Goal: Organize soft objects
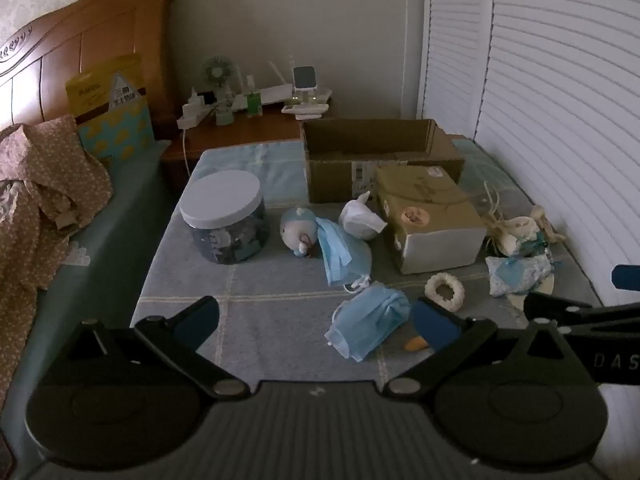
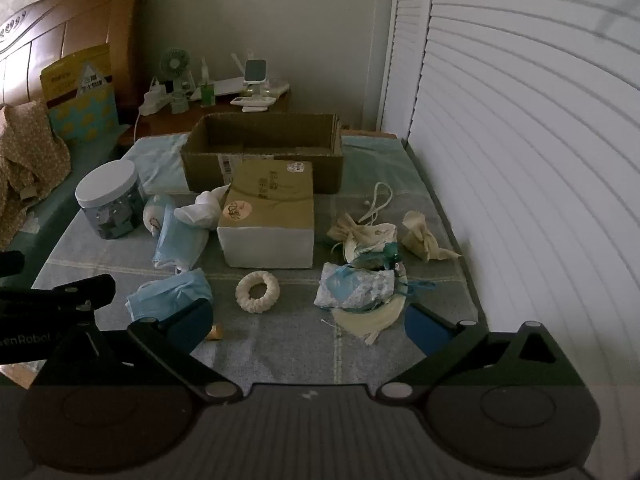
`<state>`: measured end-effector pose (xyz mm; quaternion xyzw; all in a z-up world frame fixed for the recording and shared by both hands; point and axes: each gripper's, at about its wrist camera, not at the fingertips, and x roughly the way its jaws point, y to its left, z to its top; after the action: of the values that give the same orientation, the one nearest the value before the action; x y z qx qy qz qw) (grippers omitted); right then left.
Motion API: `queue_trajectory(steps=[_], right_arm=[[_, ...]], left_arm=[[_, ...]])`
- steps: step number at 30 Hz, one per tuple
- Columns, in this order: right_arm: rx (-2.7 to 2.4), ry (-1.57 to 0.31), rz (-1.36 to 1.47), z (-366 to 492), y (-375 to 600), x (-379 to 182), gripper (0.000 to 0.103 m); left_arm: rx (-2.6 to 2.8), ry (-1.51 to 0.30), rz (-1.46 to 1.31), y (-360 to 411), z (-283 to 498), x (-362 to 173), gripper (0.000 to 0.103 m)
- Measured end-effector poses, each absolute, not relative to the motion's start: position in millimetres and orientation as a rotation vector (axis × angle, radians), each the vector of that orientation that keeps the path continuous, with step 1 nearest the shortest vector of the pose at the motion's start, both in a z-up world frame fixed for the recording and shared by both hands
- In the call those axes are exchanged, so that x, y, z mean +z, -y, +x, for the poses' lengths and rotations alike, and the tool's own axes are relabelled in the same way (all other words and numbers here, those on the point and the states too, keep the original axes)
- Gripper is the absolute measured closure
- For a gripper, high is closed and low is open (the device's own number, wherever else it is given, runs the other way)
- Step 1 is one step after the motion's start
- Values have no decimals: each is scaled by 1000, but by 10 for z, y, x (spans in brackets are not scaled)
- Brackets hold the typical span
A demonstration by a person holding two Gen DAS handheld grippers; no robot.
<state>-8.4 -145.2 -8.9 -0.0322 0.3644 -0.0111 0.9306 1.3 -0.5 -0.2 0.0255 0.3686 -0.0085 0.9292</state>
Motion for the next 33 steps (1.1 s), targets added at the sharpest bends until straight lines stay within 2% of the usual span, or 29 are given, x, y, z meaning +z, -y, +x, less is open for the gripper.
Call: queue_trajectory(steps=[33], right_arm=[[-25, -744, -73, -93, 1457, -64, 0]], left_arm=[[-17, -737, 52, 17, -3, 16, 1]])
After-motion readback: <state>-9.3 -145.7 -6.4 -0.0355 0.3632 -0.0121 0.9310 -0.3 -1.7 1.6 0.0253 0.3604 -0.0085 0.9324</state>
